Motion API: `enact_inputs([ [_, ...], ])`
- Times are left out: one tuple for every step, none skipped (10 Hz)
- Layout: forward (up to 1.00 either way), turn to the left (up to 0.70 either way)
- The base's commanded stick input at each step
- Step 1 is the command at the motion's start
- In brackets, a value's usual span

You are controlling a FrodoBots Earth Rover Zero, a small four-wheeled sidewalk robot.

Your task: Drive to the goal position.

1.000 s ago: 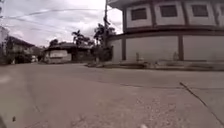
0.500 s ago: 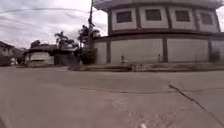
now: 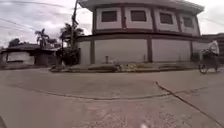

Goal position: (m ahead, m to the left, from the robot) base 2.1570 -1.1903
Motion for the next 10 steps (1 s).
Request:
enact_inputs([
  [0.70,-0.34],
  [0.70,-0.34],
  [0.70,-0.34],
  [0.70,-0.34],
  [0.70,-0.34],
  [0.70,-0.34],
  [0.38,-0.15],
  [0.09,-0.01],
  [0.05,0.00],
  [0.06,0.00],
])
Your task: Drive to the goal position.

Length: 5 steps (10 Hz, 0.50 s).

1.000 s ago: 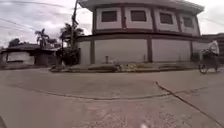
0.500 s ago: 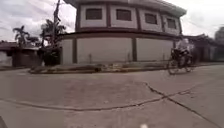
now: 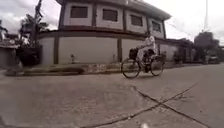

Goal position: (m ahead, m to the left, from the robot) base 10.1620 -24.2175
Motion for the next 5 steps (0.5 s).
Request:
enact_inputs([
  [0.05,0.00],
  [0.05,0.00],
  [0.06,0.00],
  [0.48,0.00],
  [0.70,0.00],
])
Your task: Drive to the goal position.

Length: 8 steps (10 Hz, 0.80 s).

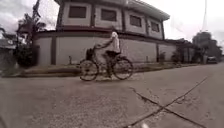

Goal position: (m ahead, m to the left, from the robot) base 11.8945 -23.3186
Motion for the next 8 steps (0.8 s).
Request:
enact_inputs([
  [0.70,0.00],
  [0.70,-0.23],
  [0.70,-0.34],
  [0.70,-0.35],
  [0.70,-0.35],
  [0.70,-0.27],
  [0.70,-0.15],
  [0.70,-0.04],
])
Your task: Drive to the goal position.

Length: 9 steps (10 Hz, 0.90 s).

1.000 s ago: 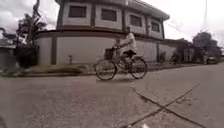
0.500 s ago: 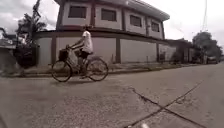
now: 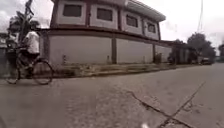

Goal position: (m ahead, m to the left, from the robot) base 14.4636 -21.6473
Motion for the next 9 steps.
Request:
enact_inputs([
  [0.70,0.00],
  [0.70,0.00],
  [0.70,0.00],
  [0.70,0.00],
  [0.70,0.00],
  [0.70,0.00],
  [0.70,0.00],
  [0.70,0.00],
  [0.70,0.00],
])
